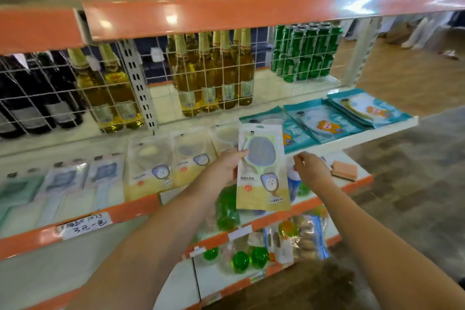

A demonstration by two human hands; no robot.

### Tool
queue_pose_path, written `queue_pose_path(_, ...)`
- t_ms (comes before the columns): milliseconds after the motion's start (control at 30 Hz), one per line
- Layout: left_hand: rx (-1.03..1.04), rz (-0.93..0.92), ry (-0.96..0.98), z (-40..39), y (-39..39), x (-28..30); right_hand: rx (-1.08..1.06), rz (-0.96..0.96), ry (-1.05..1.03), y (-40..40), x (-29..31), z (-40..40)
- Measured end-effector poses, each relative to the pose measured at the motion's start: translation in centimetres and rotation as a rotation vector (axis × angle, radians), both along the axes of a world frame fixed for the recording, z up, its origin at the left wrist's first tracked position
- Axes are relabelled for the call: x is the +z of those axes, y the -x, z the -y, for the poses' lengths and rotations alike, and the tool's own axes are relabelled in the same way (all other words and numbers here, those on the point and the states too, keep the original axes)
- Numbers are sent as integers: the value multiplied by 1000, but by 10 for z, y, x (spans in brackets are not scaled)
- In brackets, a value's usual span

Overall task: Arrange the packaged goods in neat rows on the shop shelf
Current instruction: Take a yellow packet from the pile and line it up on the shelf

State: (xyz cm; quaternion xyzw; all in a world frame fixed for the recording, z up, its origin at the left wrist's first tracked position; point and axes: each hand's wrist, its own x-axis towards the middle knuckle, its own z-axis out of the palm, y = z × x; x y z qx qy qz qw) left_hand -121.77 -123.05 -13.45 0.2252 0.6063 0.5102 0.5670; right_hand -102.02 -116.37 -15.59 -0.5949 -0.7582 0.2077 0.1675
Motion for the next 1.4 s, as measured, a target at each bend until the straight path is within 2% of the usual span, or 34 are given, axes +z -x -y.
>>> queue_pose_path(267, 108, -18, -34, -6, 75, 9, 100, -32, -131, 85, 23, -15)
queue_pose_path(600, 306, -200, 75, 11, 155, -5, 280, 227, -106, 157, 21, -34)
queue_pose_path(833, 425, -324, 94, 14, 171, -9, 314, 42, -98, 171, 29, -38)
queue_pose_path(933, 399, -493, 161, 17, 168, -9, 353, 30, -87, 172, 31, -46)
queue_pose_path(1100, 217, -953, 327, 19, 161, -8, 401, 18, -79, 174, 30, -56)
queue_pose_path(1400, 102, -1299, 488, 19, 149, -14, 468, 25, -85, 173, 24, -60)
